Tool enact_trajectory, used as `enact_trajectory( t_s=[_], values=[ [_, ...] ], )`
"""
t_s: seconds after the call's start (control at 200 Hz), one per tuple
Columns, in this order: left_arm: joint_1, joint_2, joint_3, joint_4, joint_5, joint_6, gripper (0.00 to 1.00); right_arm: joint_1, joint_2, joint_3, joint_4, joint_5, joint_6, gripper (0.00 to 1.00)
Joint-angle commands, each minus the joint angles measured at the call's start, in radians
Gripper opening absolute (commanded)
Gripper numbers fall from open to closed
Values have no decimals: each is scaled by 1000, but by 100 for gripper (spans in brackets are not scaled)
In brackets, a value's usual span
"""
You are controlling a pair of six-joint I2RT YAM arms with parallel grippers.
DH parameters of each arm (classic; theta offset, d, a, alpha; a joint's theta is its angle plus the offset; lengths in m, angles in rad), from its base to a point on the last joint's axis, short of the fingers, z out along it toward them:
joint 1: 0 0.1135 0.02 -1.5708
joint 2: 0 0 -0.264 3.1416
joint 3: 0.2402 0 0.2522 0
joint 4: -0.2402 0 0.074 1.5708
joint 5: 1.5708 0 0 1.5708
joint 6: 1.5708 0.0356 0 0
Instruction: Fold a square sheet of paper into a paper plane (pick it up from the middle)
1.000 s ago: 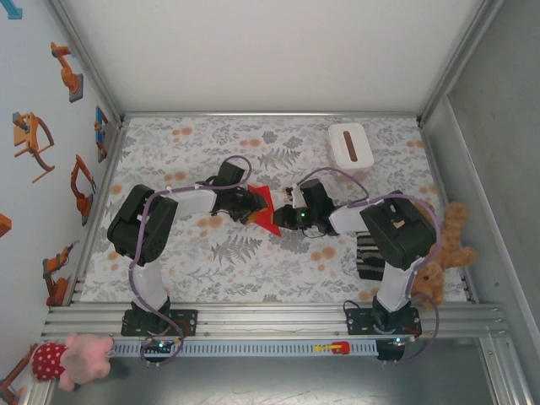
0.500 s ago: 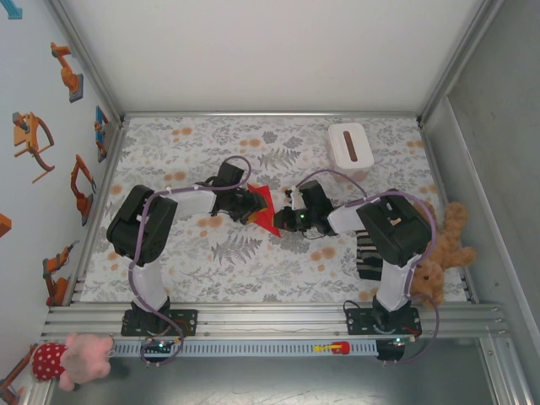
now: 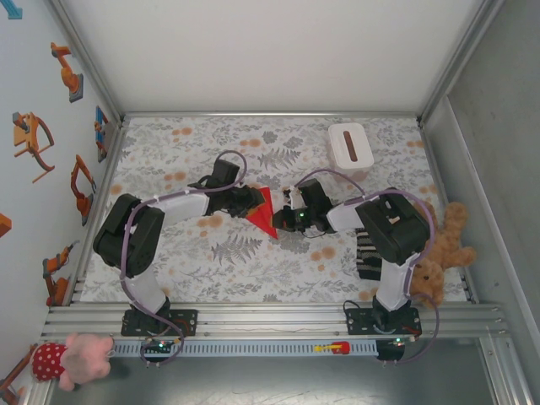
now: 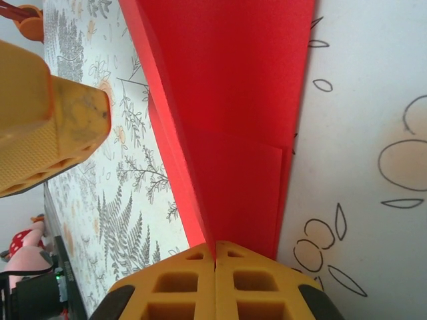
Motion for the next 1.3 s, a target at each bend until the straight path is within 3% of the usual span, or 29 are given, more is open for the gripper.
enact_trajectory(
  t_s=[0.0,0.305,0.896,1.292],
  values=[
    [2,-11,-30,89,47,29,29,-9,22,29,-12,-49,27,3],
    [3,60,-21,165,114,33,18,-27,45,23,20,-73,59,3],
    [12,132,4,183,138,42,16,-36,50,10,30,-69,66,3],
    [16,153,21,176,145,39,16,-39,-35,-9,-17,-44,55,21]
  ],
)
